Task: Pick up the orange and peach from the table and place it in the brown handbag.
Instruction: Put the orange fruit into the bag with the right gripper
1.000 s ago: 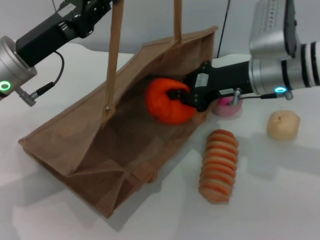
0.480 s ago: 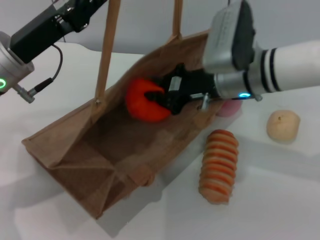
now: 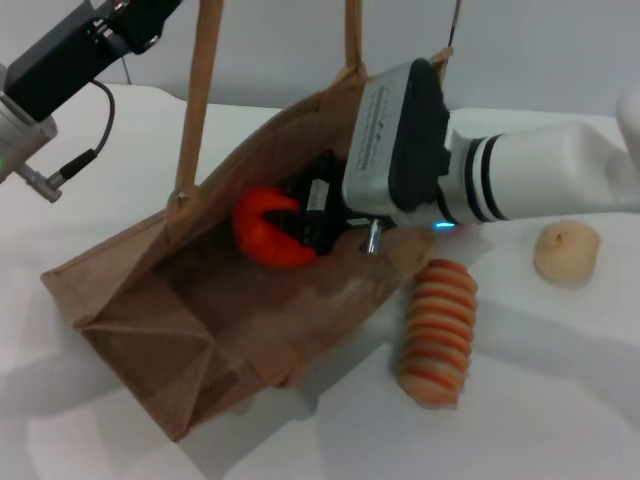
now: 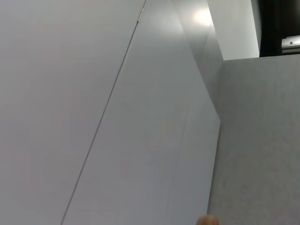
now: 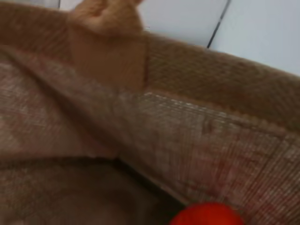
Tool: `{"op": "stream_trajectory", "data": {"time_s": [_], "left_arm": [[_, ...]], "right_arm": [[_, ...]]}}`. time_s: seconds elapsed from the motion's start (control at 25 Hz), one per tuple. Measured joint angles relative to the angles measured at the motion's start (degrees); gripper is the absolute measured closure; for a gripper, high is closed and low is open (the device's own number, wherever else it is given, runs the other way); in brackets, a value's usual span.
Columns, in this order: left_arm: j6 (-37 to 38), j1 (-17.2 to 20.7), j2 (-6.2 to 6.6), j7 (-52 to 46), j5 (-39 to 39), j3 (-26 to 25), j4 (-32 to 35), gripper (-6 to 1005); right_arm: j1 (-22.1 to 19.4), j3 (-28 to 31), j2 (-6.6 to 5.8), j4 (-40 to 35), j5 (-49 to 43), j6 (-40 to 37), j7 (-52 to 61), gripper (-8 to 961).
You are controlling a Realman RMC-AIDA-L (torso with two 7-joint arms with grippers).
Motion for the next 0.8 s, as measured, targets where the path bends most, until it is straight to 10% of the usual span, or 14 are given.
{"op": "stream_trajectory", "data": {"time_s": [0.68, 0.8], "left_arm": [[1.5, 3.5, 0.18, 1.1, -1.5, -4.5, 0.0, 891], [3.0, 4.4, 0.12, 1.5, -1.5, -5.4, 0.0, 891]], "right_arm": [[-7.0, -0.1, -0.81, -7.2, 6.7, -2.2, -6.6, 414], [-8.7, 2.2, -1.03, -7.8, 6.8, -5.4, -7.3, 206]]}}
